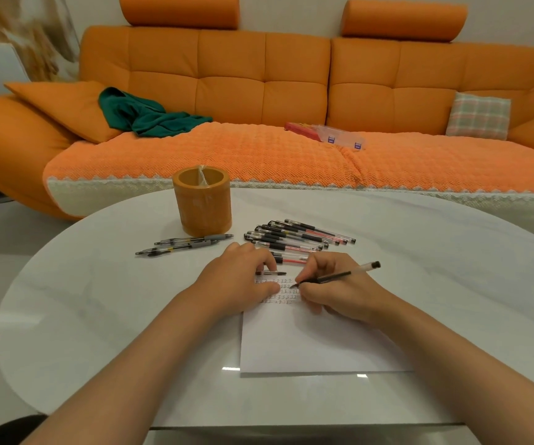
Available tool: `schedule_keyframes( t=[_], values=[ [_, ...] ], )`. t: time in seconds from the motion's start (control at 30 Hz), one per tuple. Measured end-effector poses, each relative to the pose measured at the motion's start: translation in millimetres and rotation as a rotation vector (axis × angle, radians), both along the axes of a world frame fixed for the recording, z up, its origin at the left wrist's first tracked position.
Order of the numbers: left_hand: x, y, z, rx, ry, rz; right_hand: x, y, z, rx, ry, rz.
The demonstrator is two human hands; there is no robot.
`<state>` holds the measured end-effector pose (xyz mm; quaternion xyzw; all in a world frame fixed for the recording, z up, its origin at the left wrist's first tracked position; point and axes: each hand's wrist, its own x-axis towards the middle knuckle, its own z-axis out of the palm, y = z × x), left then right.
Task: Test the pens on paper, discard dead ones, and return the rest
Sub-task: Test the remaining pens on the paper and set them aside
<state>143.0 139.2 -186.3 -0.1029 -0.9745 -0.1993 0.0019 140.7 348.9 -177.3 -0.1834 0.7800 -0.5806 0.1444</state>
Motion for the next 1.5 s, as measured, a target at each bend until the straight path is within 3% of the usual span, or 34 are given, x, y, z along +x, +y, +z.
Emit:
schedule_keyframes(
  t=[0.73, 1.5],
  values=[
    [-1.6, 8.0, -5.3, -0.042, -0.012, 0.078, 0.5, -0.9, -5.0, 0.215, 0.138, 0.024],
    [-0.3, 9.6, -3.5, -0.046, -0.037, 0.083, 0.4, 2.0, -13.8, 0.178, 0.170, 0.007]
  ],
)
